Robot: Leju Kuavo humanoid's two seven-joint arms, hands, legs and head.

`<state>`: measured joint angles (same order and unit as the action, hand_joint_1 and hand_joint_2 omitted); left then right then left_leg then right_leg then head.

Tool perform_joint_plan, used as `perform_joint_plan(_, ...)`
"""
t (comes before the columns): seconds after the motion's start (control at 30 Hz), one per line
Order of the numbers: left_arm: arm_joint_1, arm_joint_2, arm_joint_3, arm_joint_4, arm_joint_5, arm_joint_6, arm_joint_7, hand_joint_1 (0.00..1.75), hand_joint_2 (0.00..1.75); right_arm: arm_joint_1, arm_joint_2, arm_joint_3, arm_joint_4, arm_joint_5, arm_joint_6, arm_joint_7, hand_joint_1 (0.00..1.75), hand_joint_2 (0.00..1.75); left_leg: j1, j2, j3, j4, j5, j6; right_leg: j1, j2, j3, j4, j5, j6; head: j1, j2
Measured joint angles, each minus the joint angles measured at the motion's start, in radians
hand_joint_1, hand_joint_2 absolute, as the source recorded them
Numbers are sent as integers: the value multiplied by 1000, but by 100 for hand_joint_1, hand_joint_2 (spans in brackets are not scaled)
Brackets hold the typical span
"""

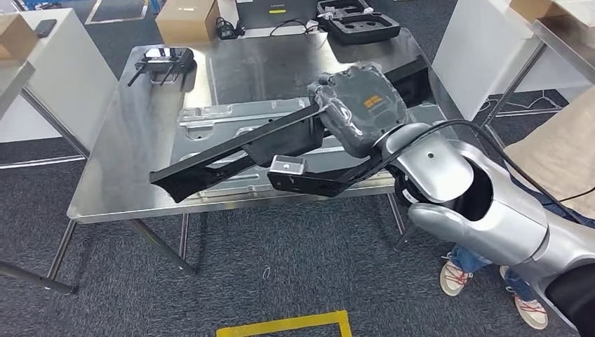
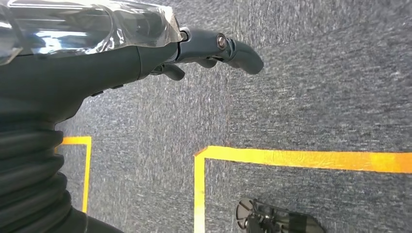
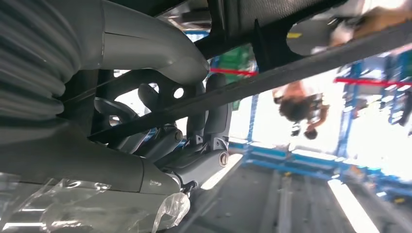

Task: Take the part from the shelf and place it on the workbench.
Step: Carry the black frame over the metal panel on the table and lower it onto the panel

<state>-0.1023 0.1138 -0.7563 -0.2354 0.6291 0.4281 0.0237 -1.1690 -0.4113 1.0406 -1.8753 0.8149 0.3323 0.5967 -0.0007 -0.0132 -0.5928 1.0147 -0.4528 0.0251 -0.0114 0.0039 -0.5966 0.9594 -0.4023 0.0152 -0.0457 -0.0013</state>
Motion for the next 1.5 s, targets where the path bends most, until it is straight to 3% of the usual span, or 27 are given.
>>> perform_joint_plan(0.1, 2, -1, -2, 0, 3, 2, -4, 0, 175, -2, -11, -11, 0, 18, -4, 28, 175, 175, 9, 3, -95, 197, -87, -16, -3, 0, 2, -1, 0, -4, -2, 0)
perform_joint_plan(0.13, 3, -1, -3, 0, 4, 2, -5, 0, 175, -1, -17, -13, 0, 20, -5, 34, 175, 175, 12, 4, -120, 243, -96, -20, -3, 1, 2, -1, -1, -4, -2, 0)
perform_joint_plan(0.17, 3, -1, -4, 0, 4, 2, -7, 0, 175, 0, -23, -16, 0, 21, -5, 39, 175, 175, 14, 5, -128, 252, -87, -22, -3, 2, 2, -1, -1, -4, -2, 0)
perform_joint_plan(0.2, 4, -1, -4, 0, 4, 3, -10, 0, 175, 1, -29, -20, 0, 21, -6, 43, 175, 175, 16, 6, -116, 218, -59, -24, -4, 4, 3, -1, -2, -2, -2, 0)
perform_joint_plan(0.3, 3, -1, -5, 0, 5, 3, -14, 0, 175, 1, -47, -37, 0, 19, -8, 55, 175, 175, 17, 6, -22, 10, 35, -20, -3, 7, 8, 1, -8, 8, -2, 0)
perform_joint_plan(0.37, 3, -1, -5, 0, 6, 3, -15, 0, 175, 6, -65, -50, 0, 17, -9, 66, 175, 175, 13, 5, 3, -43, 46, -8, 0, 8, 7, 1, -8, 18, 0, 0)
perform_joint_plan(0.47, 3, -1, -5, 0, 7, 3, -16, 0, 175, 23, -98, -69, 0, 12, -10, 77, 175, 175, 11, 4, 7, -48, 49, 13, -3, 7, 4, 8, -17, 33, 2, 0)
perform_joint_plan(0.53, 2, -1, -5, 0, 7, 2, -17, 0, 175, 34, -118, -82, 0, 11, -12, 79, 175, 175, 13, 5, 11, -53, 51, 27, -6, 5, -30, 86, -62, 40, 3, 0)
perform_joint_plan(0.6, 2, -1, -5, 0, 9, 2, -18, 0, 175, 45, -135, -92, 0, 9, -14, 83, 175, 175, 10, 6, 12, -52, 48, 35, -6, 4, -99, 232, -124, 44, 3, 0)
perform_joint_plan(0.63, 2, -1, -5, 0, 11, 2, -19, 0, 175, 52, -143, -96, 0, 7, -14, 85, 175, 175, 8, 6, 14, -52, 47, 37, -6, 4, -128, 289, -141, 45, 4, 0)
perform_joint_plan(0.67, 3, -1, -5, 0, 14, 1, -21, 0, 175, 59, -150, -99, 0, 5, -14, 87, 175, 175, 7, 5, 15, -52, 46, 38, -6, 4, -141, 309, -138, 45, 4, 0)
perform_joint_plan(0.7, 3, -1, -5, 0, 17, 1, -22, 0, 175, 65, -157, -102, -1, 3, -14, 88, 175, 175, 6, 5, 18, -52, 44, 38, -6, 4, -134, 288, -116, 42, 4, 0)
perform_joint_plan(0.77, 3, -1, -5, 0, 19, -1, -25, 0, 175, 70, -166, -109, -1, 1, -15, 89, 175, 175, 4, 4, 27, -52, 37, 35, -5, 3, -72, 152, -43, 36, 4, 0)
perform_joint_plan(0.83, 1, -2, -5, 0, 19, -2, -28, 0, 175, 71, -171, -114, -2, 1, -15, 89, 175, 175, 0, 4, 33, -50, 30, 26, -2, 3, -14, 33, -4, 31, 4, 0)
perform_joint_plan(0.93, 0, -2, -5, 0, 19, -3, -33, 0, 175, 76, -175, -121, -5, -2, -16, 90, 175, 175, -2, 5, 34, -52, 24, 14, 1, 3, -1, 7, -7, 21, 3, 0)
perform_joint_plan(1.0, 0, -2, -5, 0, 21, -4, -34, 0, 175, 78, -177, -126, -7, -5, -16, 88, 175, 175, 0, 6, 21, -24, 5, 3, -2, 2, 4, 3, -9, 11, 3, 0)
perform_joint_plan(1.03, -1, -2, -5, 0, 22, -4, -34, 0, 175, 77, -177, -129, -9, -6, -16, 86, 175, 175, 2, 6, 1, 19, -18, -3, -4, 1, 7, 2, -10, 7, 2, 0)
perform_joint_plan(1.1, 0, -2, -5, 0, 23, -4, -35, 0, 175, 78, -178, -131, -12, -8, -15, 82, 175, 175, 5, 7, -72, 161, -75, -12, -4, 2, 11, 2, -15, 0, 1, 0)
perform_joint_plan(1.13, 1, -2, -5, 0, 24, -5, -35, 0, 175, 79, -177, -131, -12, -8, -15, 80, 175, 175, 5, 7, -109, 226, -93, -14, -3, 3, 13, 2, -19, -1, 0, 0)
perform_joint_plan(1.17, 2, -3, -5, 0, 24, -5, -35, 0, 175, 81, -177, -130, -13, -9, -15, 79, 175, 175, 6, 7, -132, 260, -92, -15, -3, 4, 18, 2, -23, -2, 0, 0)
perform_joint_plan(1.2, 3, -3, -5, 0, 24, -5, -35, 0, 175, 83, -177, -130, -13, -9, -15, 78, 175, 175, 6, 7, -135, 251, -71, -14, -3, 5, 25, 3, -28, -2, 0, 0)
perform_joint_plan(1.23, 2, -3, -5, 0, 24, -5, -35, 0, 175, 84, -177, -130, -15, -9, -15, 78, 175, 175, 5, 7, -117, 200, -33, -11, -2, 5, 33, 2, -33, 0, 0, 0)
perform_joint_plan(1.3, 2, -3, -5, 0, 24, -5, -36, 0, 175, 83, -177, -130, -19, -9, -14, 76, 175, 175, 0, 7, -53, 53, 45, 2, 0, 6, 49, 1, -46, 5, 0, 0)
perform_joint_plan(1.33, 1, -2, -5, 0, 24, -5, -36, 0, 175, 81, -176, -130, -21, -10, -14, 75, 175, 175, -3, 7, -28, -4, 64, 9, 1, 6, 54, 1, -50, 8, 0, 0)
perform_joint_plan(1.37, 1, -2, -5, 0, 24, -5, -37, 0, 175, 81, -176, -130, -21, -10, -14, 73, 175, 175, -6, 8, -13, -36, 68, 16, 2, 6, 56, 0, -53, 13, 0, 0)
perform_joint_plan(1.5, 1, -2, -5, 0, 25, -5, -37, 0, 175, 83, -176, -130, -26, -12, -10, 70, 175, 175, -3, 7, 12, -63, 54, 36, 2, 4, 53, 26, -64, 31, 1, 0)
